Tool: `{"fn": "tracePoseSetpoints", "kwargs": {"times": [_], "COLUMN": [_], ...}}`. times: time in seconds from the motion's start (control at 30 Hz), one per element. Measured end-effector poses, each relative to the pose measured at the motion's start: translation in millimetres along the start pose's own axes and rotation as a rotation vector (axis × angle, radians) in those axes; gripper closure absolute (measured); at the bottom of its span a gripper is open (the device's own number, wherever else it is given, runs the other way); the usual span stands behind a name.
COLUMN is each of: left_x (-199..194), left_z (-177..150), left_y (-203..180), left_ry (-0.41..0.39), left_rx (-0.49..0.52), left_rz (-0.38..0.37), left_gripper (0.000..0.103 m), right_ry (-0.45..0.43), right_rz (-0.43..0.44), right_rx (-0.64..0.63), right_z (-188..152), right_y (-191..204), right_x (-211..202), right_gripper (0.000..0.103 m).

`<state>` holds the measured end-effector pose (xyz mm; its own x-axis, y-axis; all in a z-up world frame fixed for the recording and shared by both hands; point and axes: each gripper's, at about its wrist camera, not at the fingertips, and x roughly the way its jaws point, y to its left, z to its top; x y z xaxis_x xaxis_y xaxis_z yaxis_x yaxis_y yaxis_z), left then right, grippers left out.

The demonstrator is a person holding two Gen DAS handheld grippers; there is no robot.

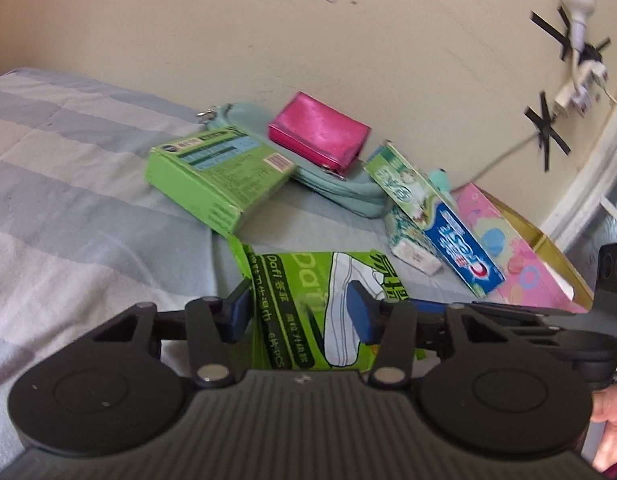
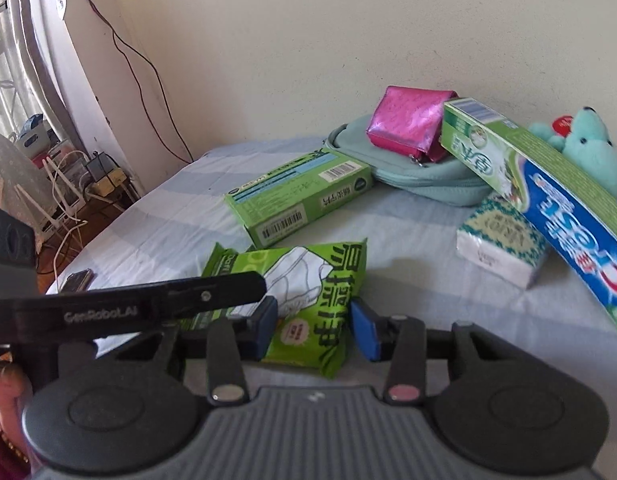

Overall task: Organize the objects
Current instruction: 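Grasp the green shoe-insole pack with the left gripper, then carry the insole pack into the pink tin box and release it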

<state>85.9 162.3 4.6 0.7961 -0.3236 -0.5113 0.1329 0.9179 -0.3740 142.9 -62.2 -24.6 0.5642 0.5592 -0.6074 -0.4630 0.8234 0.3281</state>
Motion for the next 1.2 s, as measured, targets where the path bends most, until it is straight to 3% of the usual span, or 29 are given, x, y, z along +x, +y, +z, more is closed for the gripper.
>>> {"fn": "tracePoseSetpoints", "kwargs": {"times": [0.23,0.47,0.77,1.1,1.2], "left_x": [2.7,9.6,20.1,38.9,41.0], "left_z": [-34.5,-77.4,-109.9,-119.4,-121.5], "left_y": [-93.4,-177.0,-253.9,-298.2,-306.0], "left_ry": [0.071,0.122,0.163,0.241,0.241], "left_rx": [0.287,0.391,0.453,0.442,0.447], "left_rz": [-0.107,-0.247,-0.331,-0.401,-0.407], "left_gripper": [0.05,0.05,0.05,0.05,0.051], "right_ry": [-0.051,-0.143,-0.223,-0.294,-0.308], "right_rz": [-0.085,-0.212,-0.316,-0.382,-0.354], "right_rx": [0.051,0.162,0.267,0.309,0.307], "right_z": [-56.5,-116.0,-163.0,-193.3,-201.2], "right_y": [-32.4,-78.7,-113.7,-139.5,-146.3], "right_x": [-83.6,-167.1,-235.1,-274.6,-281.7], "right_gripper": [0.063,0.063,0.061,0.054,0.057]}}
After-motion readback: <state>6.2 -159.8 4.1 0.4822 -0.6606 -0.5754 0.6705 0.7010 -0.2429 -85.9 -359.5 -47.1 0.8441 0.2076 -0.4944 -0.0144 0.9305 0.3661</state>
